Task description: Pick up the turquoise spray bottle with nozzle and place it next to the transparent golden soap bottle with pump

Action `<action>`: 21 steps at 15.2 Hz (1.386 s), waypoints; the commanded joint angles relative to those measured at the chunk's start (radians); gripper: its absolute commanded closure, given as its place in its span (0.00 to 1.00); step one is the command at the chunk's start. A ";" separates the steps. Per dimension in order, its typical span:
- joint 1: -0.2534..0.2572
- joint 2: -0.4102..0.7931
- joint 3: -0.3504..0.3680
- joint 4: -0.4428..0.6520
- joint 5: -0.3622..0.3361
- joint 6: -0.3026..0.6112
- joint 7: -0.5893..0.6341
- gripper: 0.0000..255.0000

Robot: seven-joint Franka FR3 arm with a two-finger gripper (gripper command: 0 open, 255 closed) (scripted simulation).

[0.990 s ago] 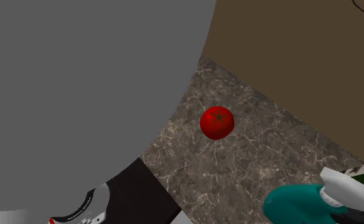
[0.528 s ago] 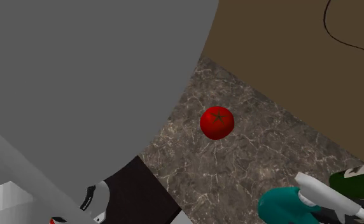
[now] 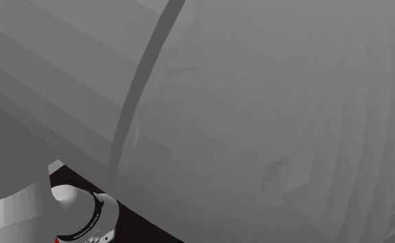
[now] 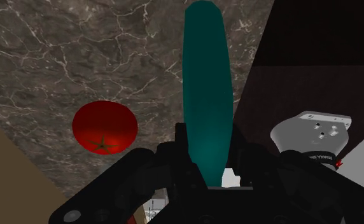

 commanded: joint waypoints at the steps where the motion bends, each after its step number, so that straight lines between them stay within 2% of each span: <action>1: 0.006 0.004 0.001 -0.026 0.002 0.025 -0.009 1.00; 21: 0.009 0.097 0.046 -0.185 0.066 0.224 -0.093 1.00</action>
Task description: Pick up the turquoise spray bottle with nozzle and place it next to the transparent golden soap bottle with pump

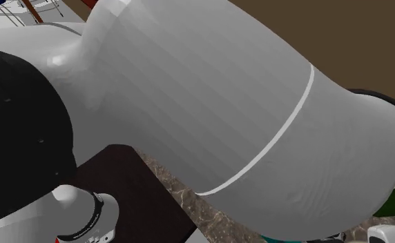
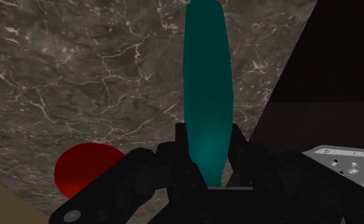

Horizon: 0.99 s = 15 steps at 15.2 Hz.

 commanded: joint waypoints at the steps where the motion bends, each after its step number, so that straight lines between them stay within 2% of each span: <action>1: -0.001 0.013 0.008 -0.015 0.011 0.022 -0.009 1.00; 5: -0.007 0.037 0.021 -0.031 0.027 0.052 -0.025 1.00; 12: -0.007 0.037 0.020 -0.031 0.028 0.052 -0.025 1.00; 13: -0.007 0.038 0.020 -0.031 0.028 0.052 -0.025 0.00; 15: -0.007 0.038 0.021 -0.029 0.028 0.051 -0.024 0.00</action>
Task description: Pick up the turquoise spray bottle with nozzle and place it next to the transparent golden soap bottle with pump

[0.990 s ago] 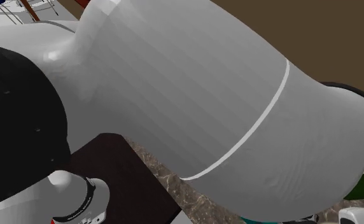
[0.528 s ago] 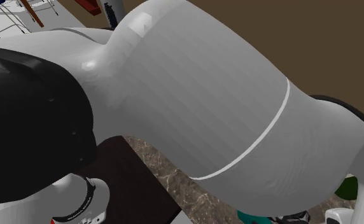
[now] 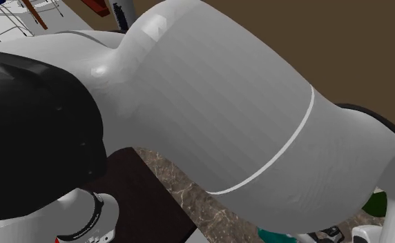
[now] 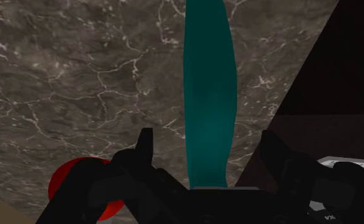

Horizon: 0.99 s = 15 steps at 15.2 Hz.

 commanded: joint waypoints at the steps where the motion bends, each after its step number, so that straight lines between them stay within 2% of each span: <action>1: 0.000 0.000 0.000 0.000 0.000 0.000 0.000 0.00; 3: 0.001 -0.001 0.000 -0.002 -0.001 0.001 -0.001 0.00; 7: -0.070 0.014 -0.001 0.148 -0.015 -0.118 0.021 0.00; 15: -0.070 0.014 -0.001 0.148 -0.015 -0.118 0.021 0.00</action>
